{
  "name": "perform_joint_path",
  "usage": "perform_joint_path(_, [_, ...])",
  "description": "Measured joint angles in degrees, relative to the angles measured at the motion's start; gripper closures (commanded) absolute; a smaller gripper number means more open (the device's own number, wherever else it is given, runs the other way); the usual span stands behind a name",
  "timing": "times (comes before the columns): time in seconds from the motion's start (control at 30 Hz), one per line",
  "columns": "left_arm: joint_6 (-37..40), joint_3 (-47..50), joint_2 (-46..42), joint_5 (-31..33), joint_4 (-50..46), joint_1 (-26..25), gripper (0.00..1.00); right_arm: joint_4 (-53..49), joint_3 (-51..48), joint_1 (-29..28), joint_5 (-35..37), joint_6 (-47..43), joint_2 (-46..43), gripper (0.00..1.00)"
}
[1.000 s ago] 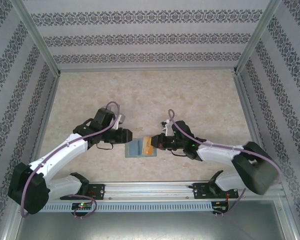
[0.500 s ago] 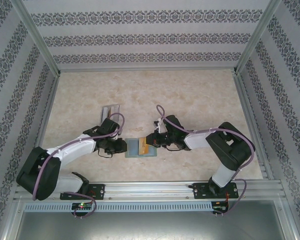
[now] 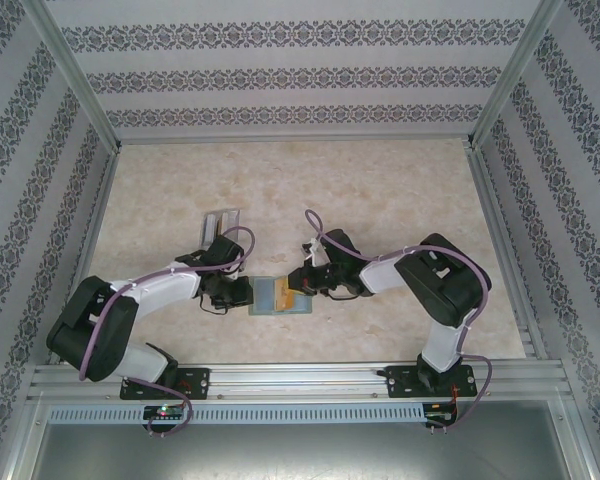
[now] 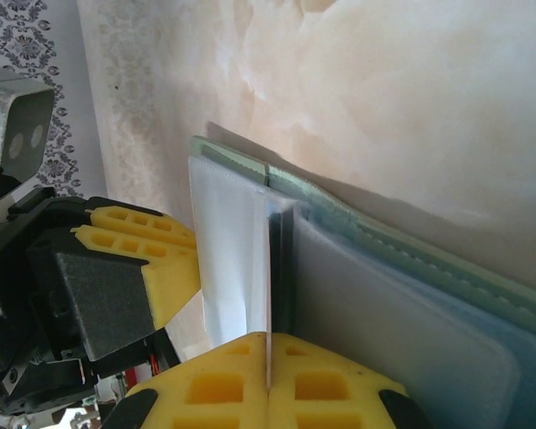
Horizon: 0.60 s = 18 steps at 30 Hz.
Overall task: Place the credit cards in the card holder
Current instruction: Insert the credit card into the card holder.
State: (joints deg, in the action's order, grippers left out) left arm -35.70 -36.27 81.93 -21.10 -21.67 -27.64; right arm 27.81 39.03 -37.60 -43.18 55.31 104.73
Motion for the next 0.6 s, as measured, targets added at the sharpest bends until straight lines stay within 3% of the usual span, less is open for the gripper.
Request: perform_joint_path(0.6, [0.3, -1.6, 1.4, 0.0, -1.1, 0.0, 0.95, 5.4, 2.1, -0.3, -2.8, 0.7, 4.5, 0.97])
